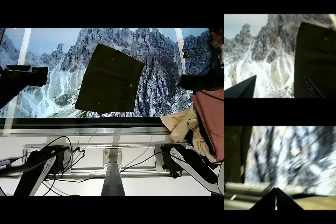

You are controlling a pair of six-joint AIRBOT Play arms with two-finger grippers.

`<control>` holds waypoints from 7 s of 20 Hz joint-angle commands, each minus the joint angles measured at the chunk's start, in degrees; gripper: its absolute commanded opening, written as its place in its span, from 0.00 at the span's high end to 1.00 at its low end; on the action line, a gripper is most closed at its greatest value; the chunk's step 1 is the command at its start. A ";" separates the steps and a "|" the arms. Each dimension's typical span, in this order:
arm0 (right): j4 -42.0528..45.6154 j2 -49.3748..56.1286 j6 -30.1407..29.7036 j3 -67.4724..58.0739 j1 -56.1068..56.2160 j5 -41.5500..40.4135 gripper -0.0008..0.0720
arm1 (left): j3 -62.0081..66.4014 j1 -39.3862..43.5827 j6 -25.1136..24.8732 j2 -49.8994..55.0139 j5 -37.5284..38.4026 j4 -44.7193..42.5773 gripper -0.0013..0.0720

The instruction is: Fold the clothes and pants, and hang the long-sleeved shirts on hangers.

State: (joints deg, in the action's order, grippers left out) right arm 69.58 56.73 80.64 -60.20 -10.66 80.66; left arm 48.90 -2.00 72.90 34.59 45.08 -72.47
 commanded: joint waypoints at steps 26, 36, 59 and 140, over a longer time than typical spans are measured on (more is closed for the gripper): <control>-34.34 22.69 -4.15 18.29 21.07 -26.93 0.95 | -0.24 -9.42 -11.28 39.85 23.71 14.36 0.29; -34.38 22.67 -8.37 17.86 21.07 -26.60 0.95 | -0.24 -8.59 -20.74 55.93 26.10 30.10 0.32; -36.35 -4.68 -16.61 -23.61 27.96 -8.55 0.95 | 29.11 -11.17 -21.99 -3.45 14.36 30.88 0.96; 25.70 -11.52 42.71 -21.16 -61.90 16.72 0.45 | 9.42 12.66 -6.43 20.35 1.64 6.93 0.04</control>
State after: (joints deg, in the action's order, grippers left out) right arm 96.51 45.08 122.41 -81.36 -70.43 97.27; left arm 58.26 10.61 66.46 54.98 46.68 -65.49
